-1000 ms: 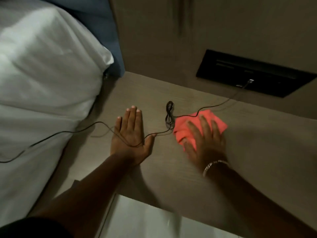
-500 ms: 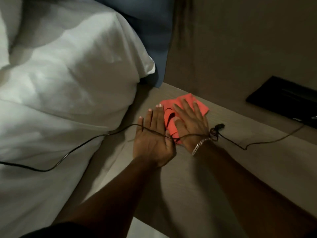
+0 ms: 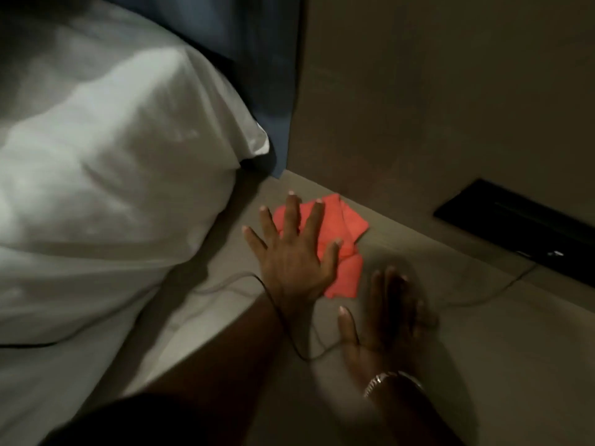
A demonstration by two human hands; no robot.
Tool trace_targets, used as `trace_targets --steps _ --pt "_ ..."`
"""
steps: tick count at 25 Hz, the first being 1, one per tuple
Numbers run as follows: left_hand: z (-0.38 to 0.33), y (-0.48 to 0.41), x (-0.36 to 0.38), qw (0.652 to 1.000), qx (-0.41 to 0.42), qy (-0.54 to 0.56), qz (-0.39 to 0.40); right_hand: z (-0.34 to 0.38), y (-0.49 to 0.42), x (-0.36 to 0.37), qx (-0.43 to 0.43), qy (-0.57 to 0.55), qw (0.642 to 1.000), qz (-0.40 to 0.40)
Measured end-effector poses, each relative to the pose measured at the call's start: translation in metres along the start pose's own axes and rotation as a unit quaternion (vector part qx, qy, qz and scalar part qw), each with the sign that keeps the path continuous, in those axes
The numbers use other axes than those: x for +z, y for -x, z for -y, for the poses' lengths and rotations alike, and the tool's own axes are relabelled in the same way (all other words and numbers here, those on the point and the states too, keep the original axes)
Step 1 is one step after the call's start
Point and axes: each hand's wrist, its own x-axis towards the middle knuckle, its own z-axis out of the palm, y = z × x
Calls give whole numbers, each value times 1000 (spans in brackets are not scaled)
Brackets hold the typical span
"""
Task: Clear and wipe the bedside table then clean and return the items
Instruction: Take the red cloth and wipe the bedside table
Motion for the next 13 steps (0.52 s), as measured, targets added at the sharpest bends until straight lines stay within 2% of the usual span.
trace_targets --steps 3,7,13 --pt "12 -15 7 997 32 -63 -12 3 -3 -6 15 19 1000 18" --pt "54 0 -4 997 45 -50 -37 5 -3 -6 6 31 999 18" --pt "104 121 -25 995 18 -92 -25 2 0 2 7 26 1000 10"
